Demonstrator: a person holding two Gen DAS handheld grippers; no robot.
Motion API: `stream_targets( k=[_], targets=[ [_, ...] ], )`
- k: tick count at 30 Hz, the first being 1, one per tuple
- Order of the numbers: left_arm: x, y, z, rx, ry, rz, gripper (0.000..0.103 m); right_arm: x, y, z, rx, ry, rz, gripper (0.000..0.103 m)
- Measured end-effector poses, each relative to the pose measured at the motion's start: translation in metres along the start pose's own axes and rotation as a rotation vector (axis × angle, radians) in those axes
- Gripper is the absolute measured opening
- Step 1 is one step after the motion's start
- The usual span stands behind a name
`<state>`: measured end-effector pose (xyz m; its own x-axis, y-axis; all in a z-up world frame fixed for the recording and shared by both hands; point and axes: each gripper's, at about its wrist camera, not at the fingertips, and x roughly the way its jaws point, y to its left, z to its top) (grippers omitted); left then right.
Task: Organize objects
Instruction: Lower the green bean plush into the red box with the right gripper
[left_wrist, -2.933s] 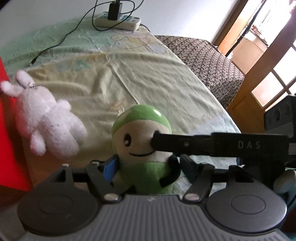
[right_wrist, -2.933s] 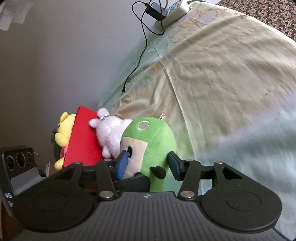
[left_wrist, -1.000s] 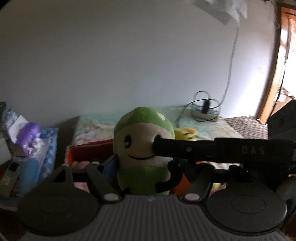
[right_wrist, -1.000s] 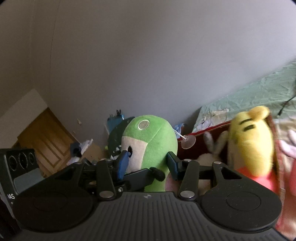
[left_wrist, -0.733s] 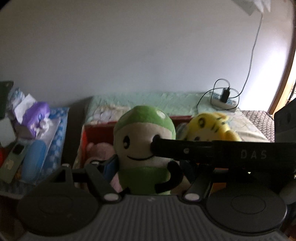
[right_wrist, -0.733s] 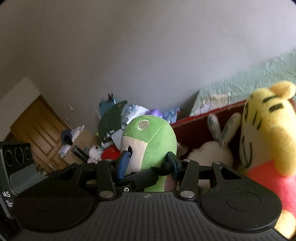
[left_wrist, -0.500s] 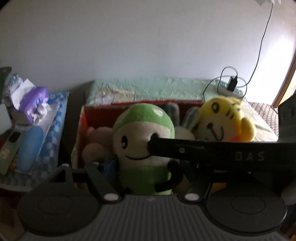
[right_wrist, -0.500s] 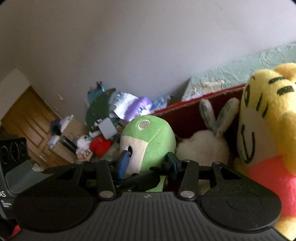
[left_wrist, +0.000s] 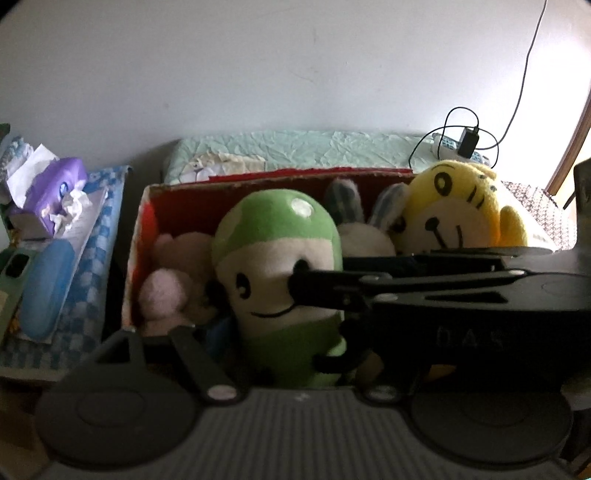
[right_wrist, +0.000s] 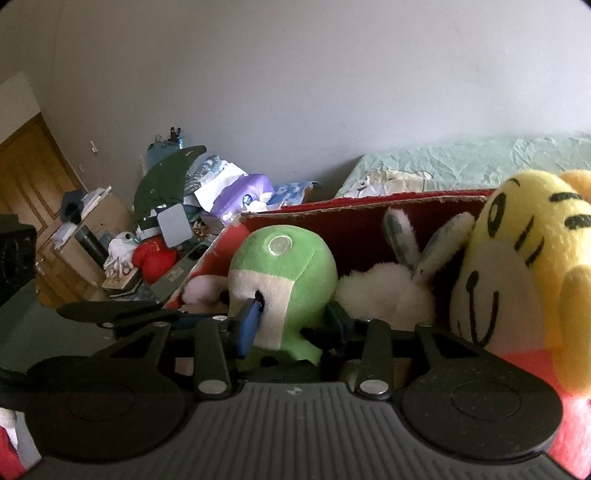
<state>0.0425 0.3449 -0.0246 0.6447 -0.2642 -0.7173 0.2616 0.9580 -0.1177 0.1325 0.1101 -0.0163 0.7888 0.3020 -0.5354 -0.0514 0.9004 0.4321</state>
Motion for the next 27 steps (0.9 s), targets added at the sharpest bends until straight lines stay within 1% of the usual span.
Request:
stream_targets(
  k=[3, 4, 7, 11, 14, 16, 19, 21, 22, 23, 27],
  targets=[
    [-0.011, 0.000, -0.003, 0.015, -0.014, 0.003, 0.075, -0.003, -0.002, 0.000, 0.021, 0.040, 0.006, 0.040],
    [-0.015, -0.002, -0.004, 0.027, -0.019, 0.006, 0.073, -0.003, -0.002, 0.000, 0.019, 0.053, 0.011, 0.040],
    [-0.020, -0.006, -0.006, 0.050, -0.027, 0.019, 0.069, -0.001, -0.002, -0.001, 0.025, 0.052, 0.011, 0.040],
    [-0.016, -0.007, -0.002, 0.037, -0.021, 0.036, 0.067, 0.004, -0.006, -0.001, 0.091, 0.057, 0.033, 0.041],
    [-0.015, -0.008, -0.001, 0.022, -0.020, 0.038, 0.067, -0.004, -0.013, -0.002, 0.153, 0.069, 0.068, 0.042],
    [-0.015, -0.007, 0.000, 0.015, -0.019, 0.041, 0.067, -0.012, -0.013, -0.001, 0.163, 0.061, 0.083, 0.044],
    [-0.012, -0.003, 0.002, -0.006, -0.003, 0.051, 0.070, -0.025, -0.011, 0.001, 0.146, 0.015, 0.090, 0.044],
    [-0.008, -0.001, 0.003, -0.026, 0.017, 0.057, 0.070, -0.026, -0.012, 0.003, 0.142, -0.001, 0.080, 0.039],
    [-0.006, -0.001, 0.004, -0.032, 0.026, 0.061, 0.070, -0.024, -0.012, 0.003, 0.143, 0.001, 0.069, 0.032],
    [-0.004, -0.001, 0.004, -0.035, 0.030, 0.063, 0.070, -0.023, -0.012, 0.003, 0.149, 0.004, 0.067, 0.030],
    [-0.002, -0.004, 0.006, -0.029, 0.039, 0.077, 0.071, -0.017, -0.014, 0.002, 0.163, -0.006, 0.058, 0.030]
  ],
)
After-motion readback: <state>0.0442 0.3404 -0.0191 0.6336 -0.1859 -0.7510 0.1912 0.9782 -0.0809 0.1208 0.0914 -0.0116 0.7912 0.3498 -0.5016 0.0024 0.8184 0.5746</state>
